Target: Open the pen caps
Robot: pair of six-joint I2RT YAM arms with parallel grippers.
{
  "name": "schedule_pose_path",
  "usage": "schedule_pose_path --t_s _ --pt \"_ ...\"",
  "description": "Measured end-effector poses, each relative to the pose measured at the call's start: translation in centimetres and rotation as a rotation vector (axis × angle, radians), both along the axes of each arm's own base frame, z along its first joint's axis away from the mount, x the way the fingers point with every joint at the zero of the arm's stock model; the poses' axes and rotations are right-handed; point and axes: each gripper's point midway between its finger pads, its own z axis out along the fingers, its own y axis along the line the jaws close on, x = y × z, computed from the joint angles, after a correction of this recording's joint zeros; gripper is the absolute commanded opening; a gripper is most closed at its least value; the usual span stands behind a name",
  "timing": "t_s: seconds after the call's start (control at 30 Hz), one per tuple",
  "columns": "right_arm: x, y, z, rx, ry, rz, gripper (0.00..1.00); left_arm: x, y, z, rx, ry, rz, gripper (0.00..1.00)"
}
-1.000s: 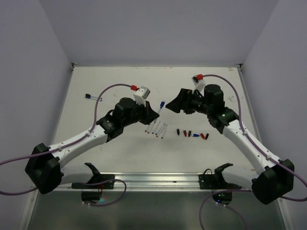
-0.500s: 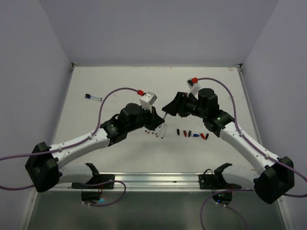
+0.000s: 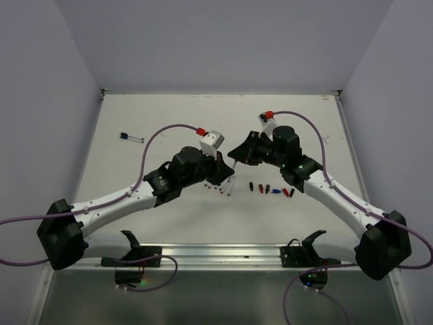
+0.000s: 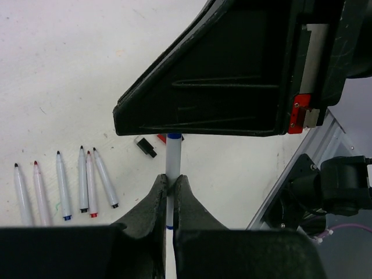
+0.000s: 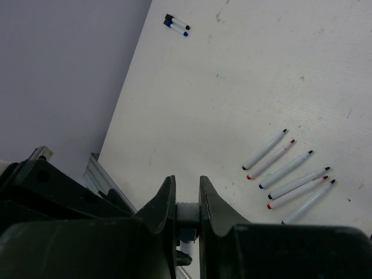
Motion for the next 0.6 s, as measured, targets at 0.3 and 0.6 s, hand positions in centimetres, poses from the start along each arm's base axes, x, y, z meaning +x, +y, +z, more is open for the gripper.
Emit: schedule_pose_path --t_s 0.3,0.6 --pt "0.2 -0.3 -0.4 -0.019 -0.006 -0.023 0.00 0.3 0.2 -0.4 0.017 0.001 0.032 0.79" --pt "-0.5 -0.3 0.9 0.050 0.008 -0.041 0.00 0.8 -0.1 0.1 -0.005 -0.020 0.047 0.62"
